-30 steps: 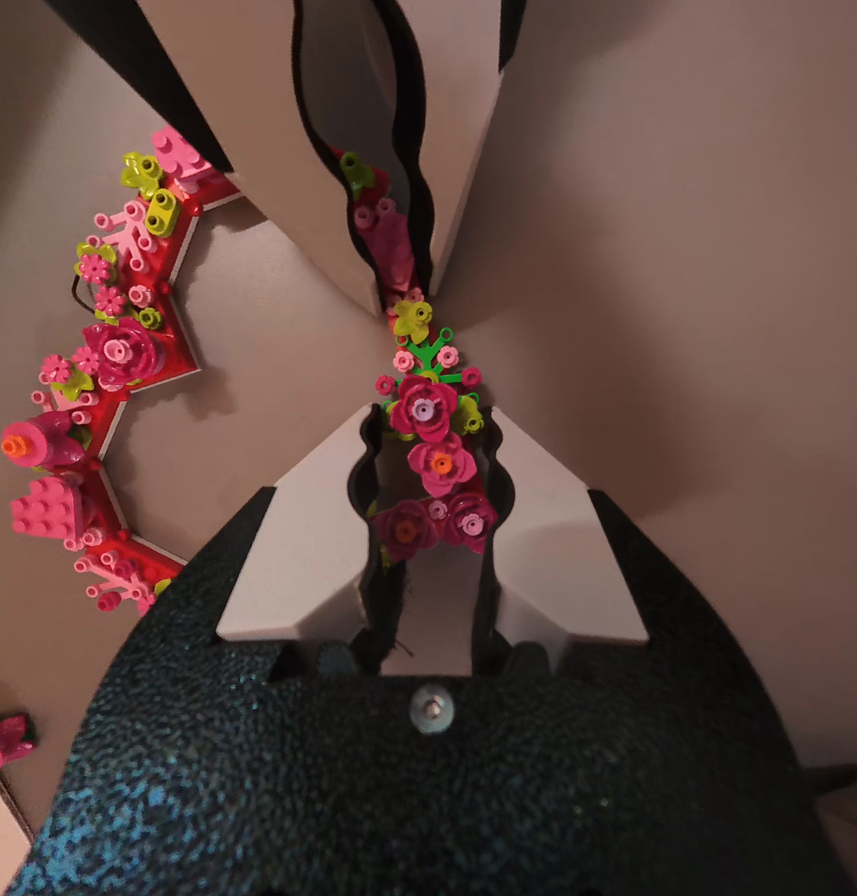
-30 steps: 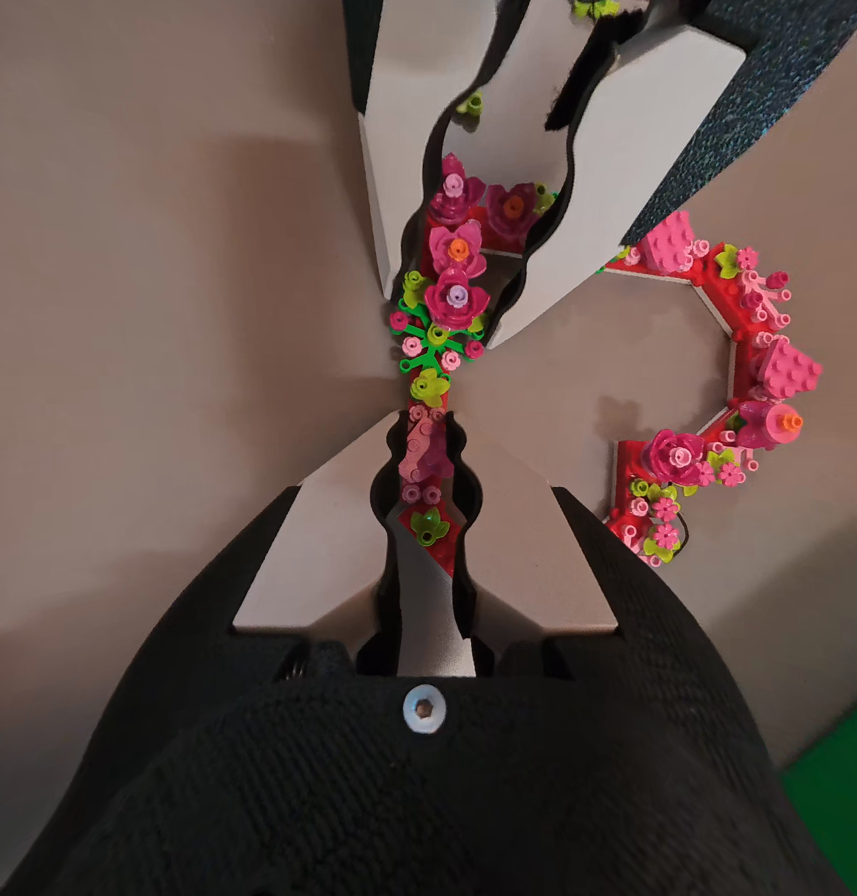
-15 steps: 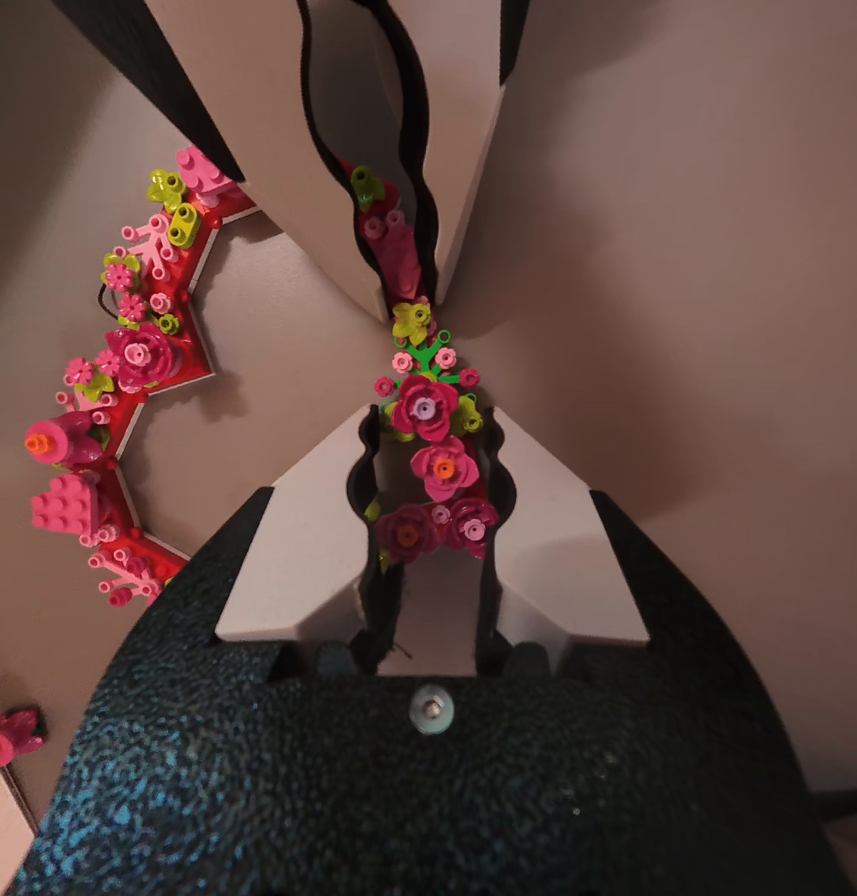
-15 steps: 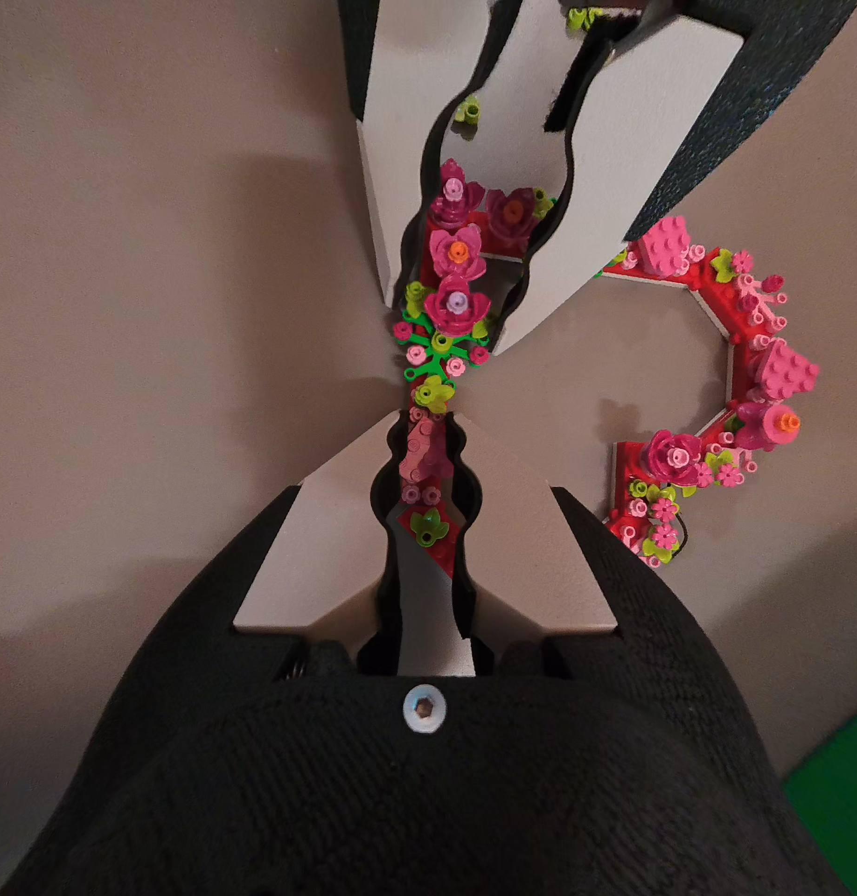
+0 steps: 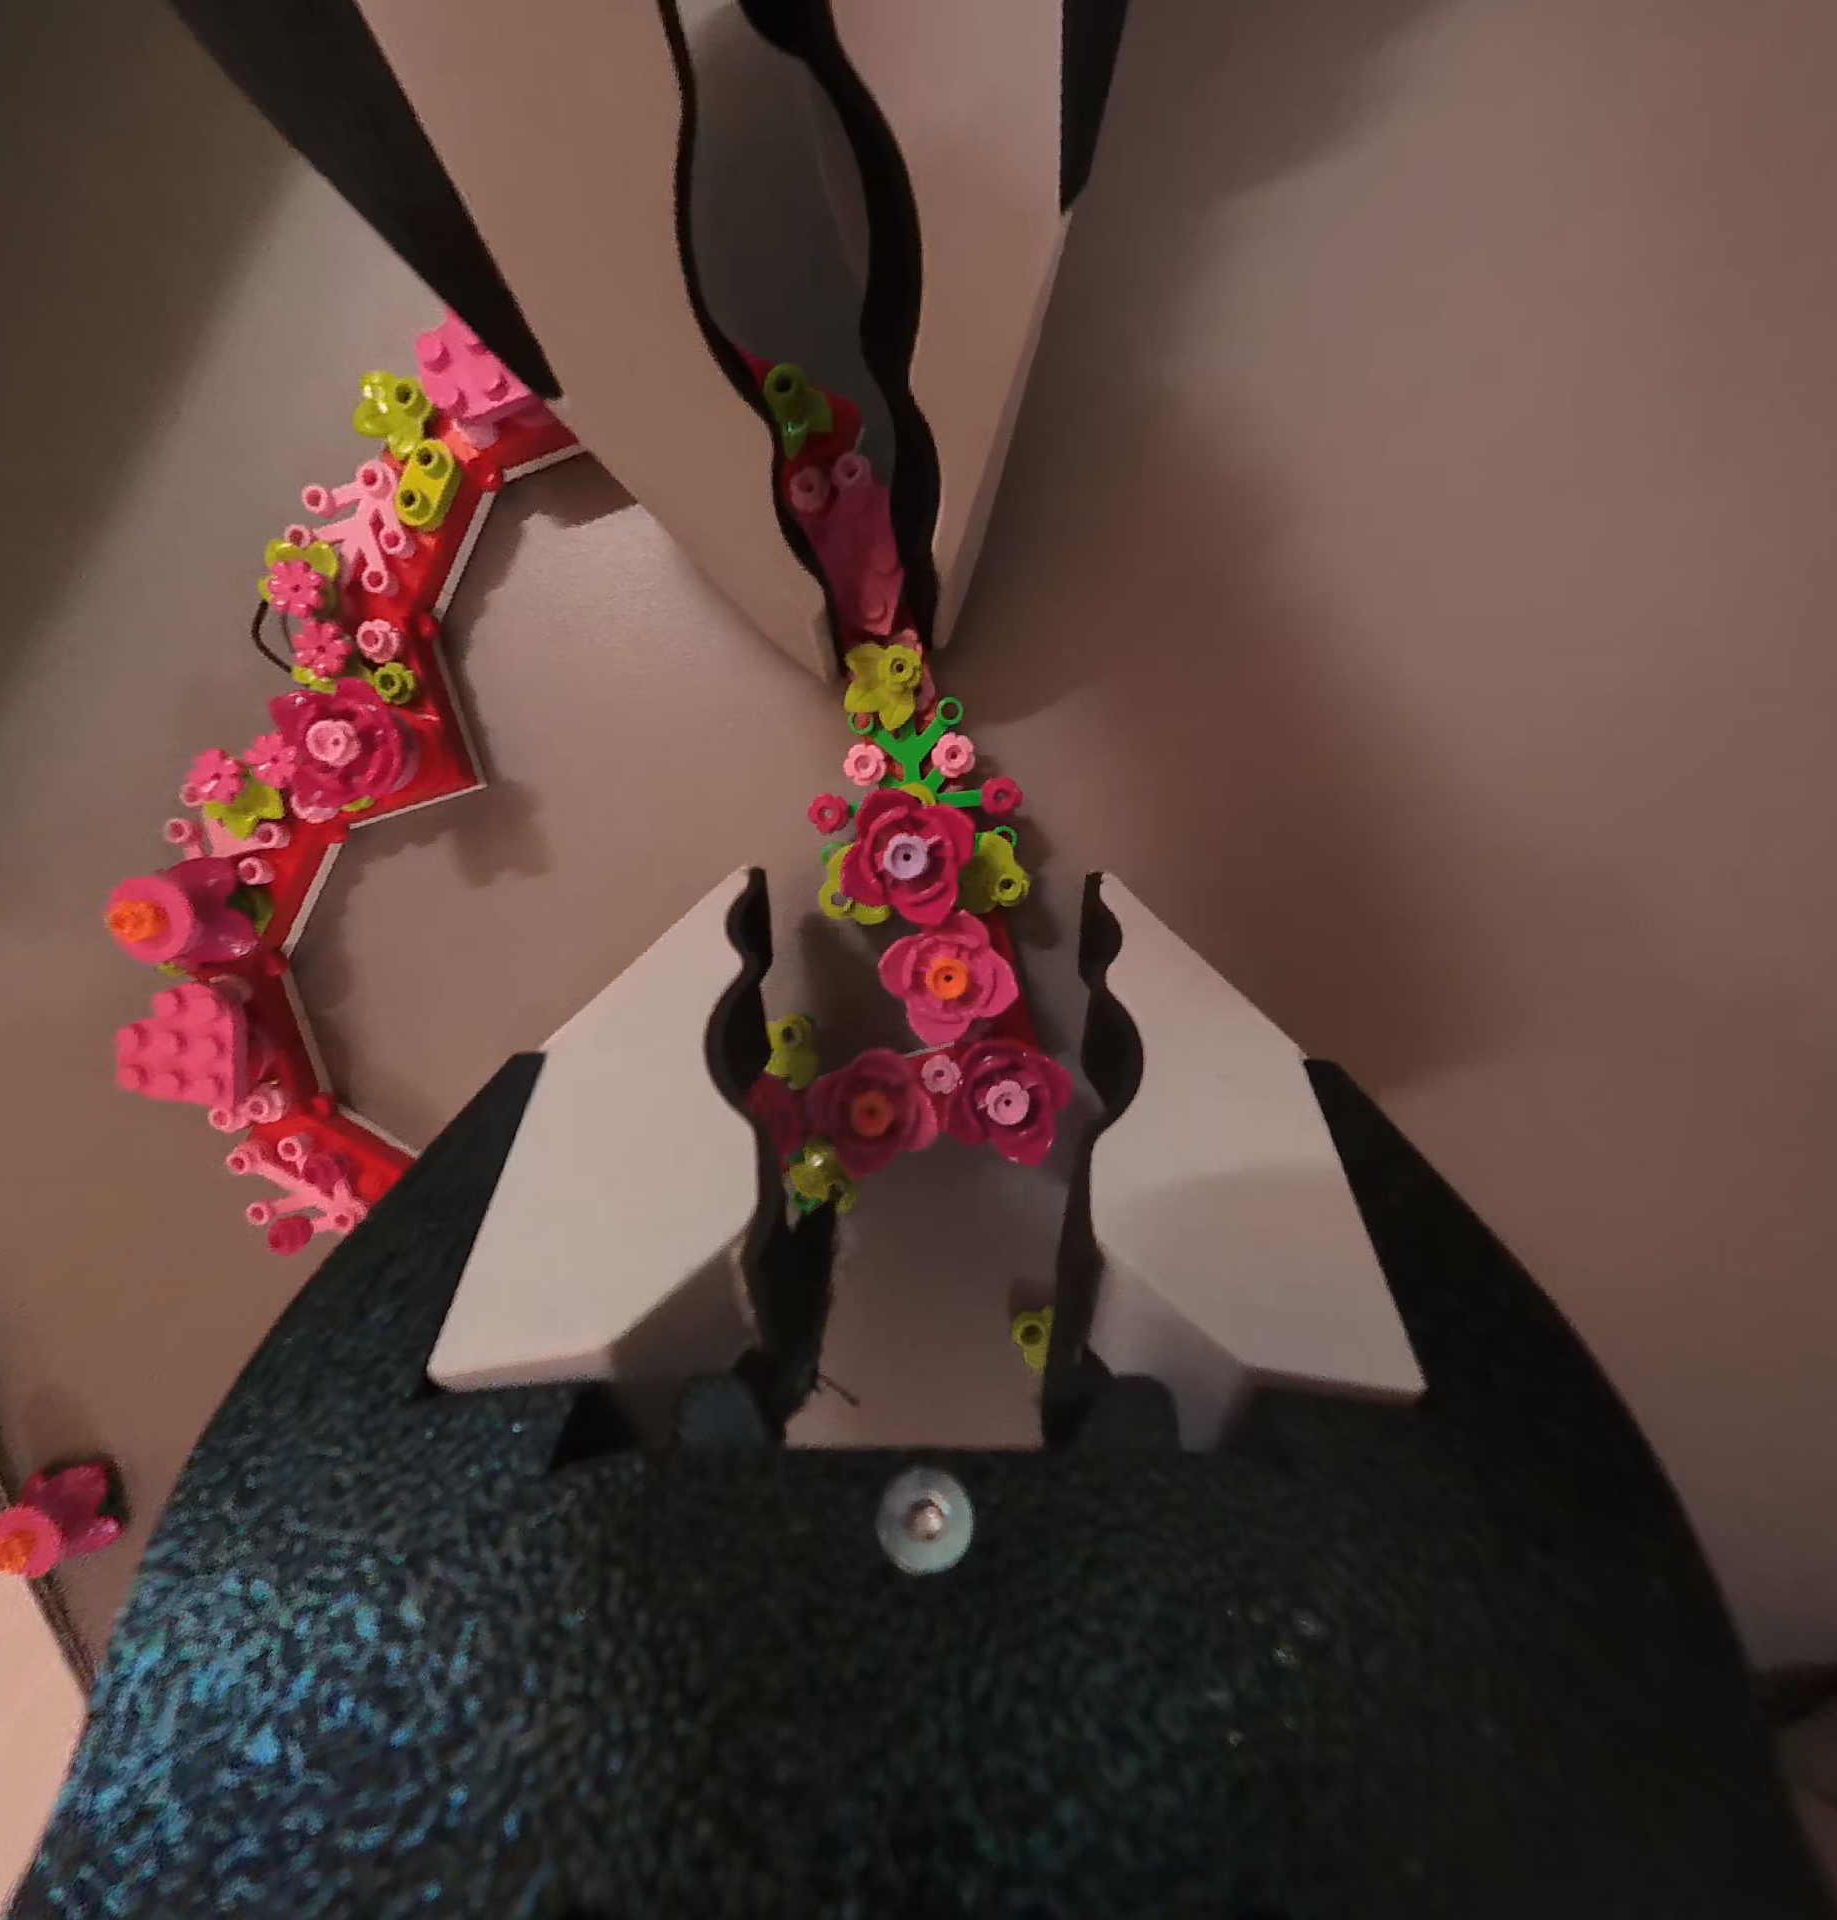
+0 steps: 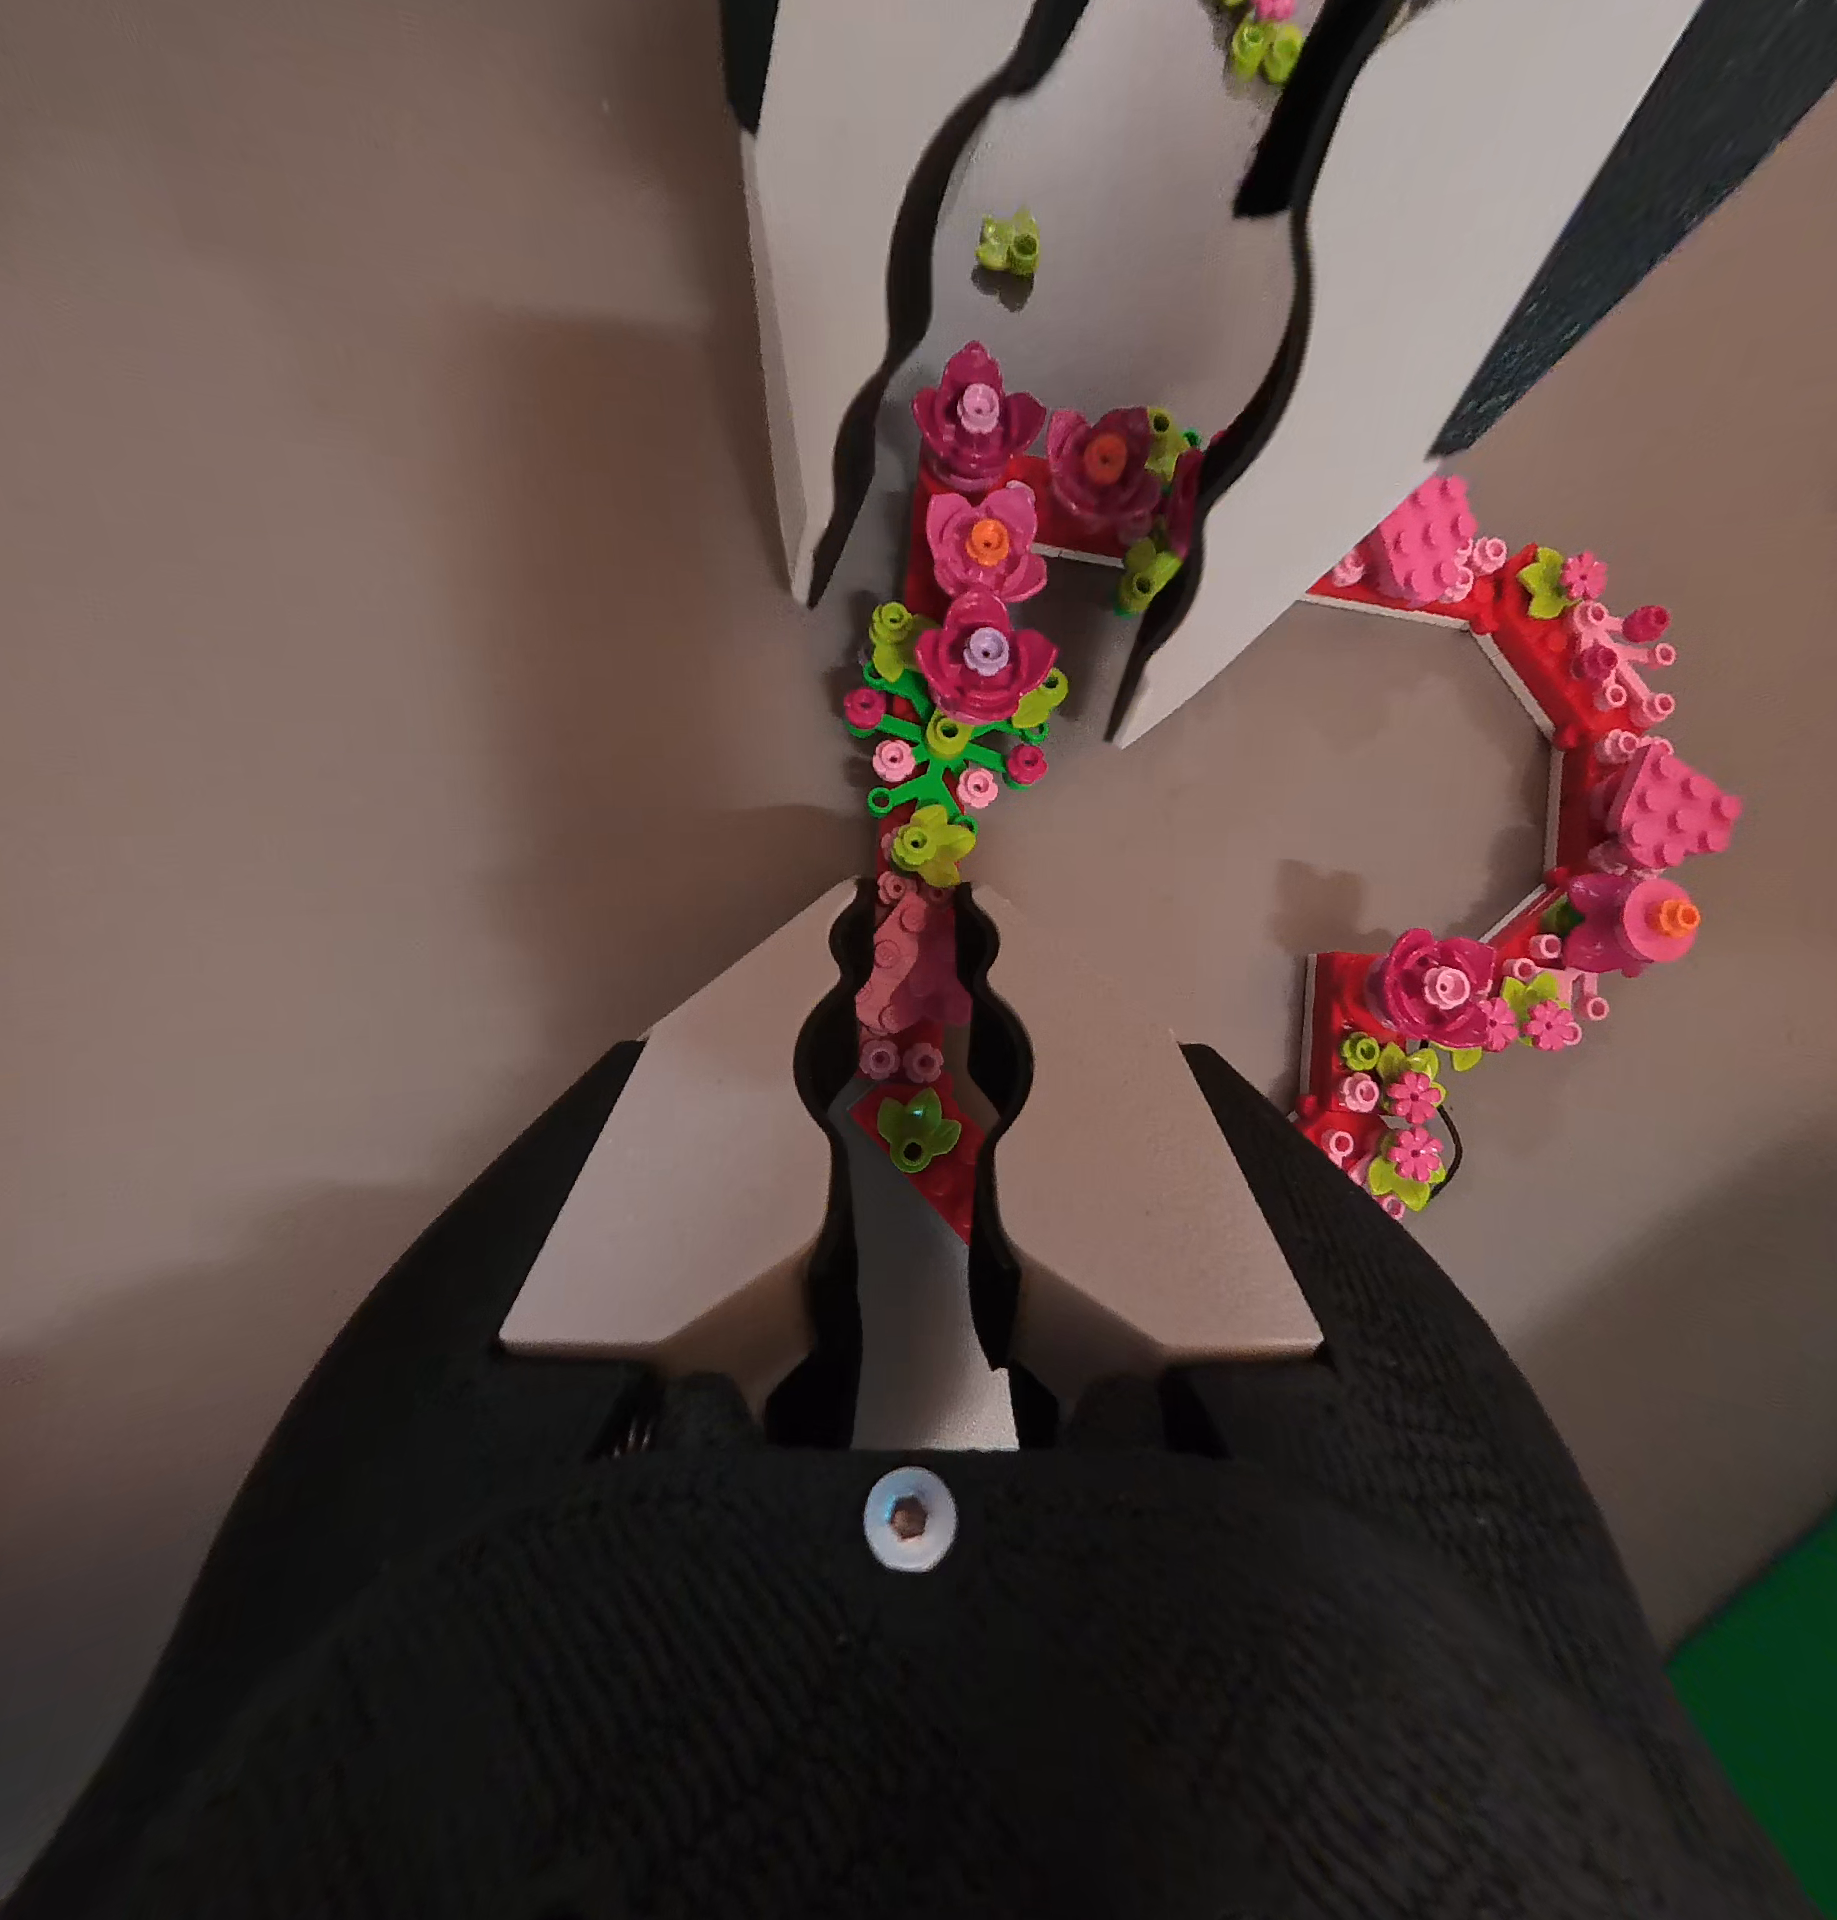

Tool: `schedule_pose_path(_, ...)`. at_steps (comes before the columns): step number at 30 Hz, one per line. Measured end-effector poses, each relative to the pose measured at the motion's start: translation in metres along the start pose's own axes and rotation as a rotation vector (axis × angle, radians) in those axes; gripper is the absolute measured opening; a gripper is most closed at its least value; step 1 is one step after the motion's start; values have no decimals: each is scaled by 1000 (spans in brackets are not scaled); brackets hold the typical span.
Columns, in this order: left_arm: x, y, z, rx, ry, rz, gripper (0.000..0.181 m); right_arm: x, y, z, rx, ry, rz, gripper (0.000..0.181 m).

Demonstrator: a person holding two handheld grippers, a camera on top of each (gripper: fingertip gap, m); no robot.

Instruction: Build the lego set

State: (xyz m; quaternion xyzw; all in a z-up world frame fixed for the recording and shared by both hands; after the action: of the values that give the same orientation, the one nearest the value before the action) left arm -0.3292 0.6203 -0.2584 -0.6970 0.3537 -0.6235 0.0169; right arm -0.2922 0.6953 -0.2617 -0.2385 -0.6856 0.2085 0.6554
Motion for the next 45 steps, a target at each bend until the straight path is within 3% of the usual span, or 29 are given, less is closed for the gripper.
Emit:
schedule_pose_path(6,22,4,1,19,-111,59,64,1,-1,0,3,0,3,13)
schedule_pose_path(13,28,-1,20,-153,-474,201,80,2,-3,-1,7,1,11,13)
schedule_pose_path(18,18,1,31,-231,-653,193,91,3,-5,-2,10,2,15,13)
schedule_pose_path(26,16,-4,22,-328,-923,192,93,4,-7,-2,16,4,27,13)
schedule_pose_path(35,11,-6,25,-542,-1120,88,81,5,-9,-3,15,2,35,13)
schedule_pose_path(45,7,-5,27,-584,-1136,75,72,5,-12,-4,19,-2,39,13)
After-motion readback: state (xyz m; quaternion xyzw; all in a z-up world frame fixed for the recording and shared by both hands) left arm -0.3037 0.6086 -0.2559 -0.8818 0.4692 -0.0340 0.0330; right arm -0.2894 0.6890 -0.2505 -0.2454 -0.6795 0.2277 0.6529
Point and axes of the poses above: each gripper's, where its closed fingertips meet, x back along the fingers, y out of its underside, z = x × y across the jaws, the point moved 4 cm from there along x, back along the fingers, and after that the axes turned 12 degrees about -y, right-handed, at the moved point
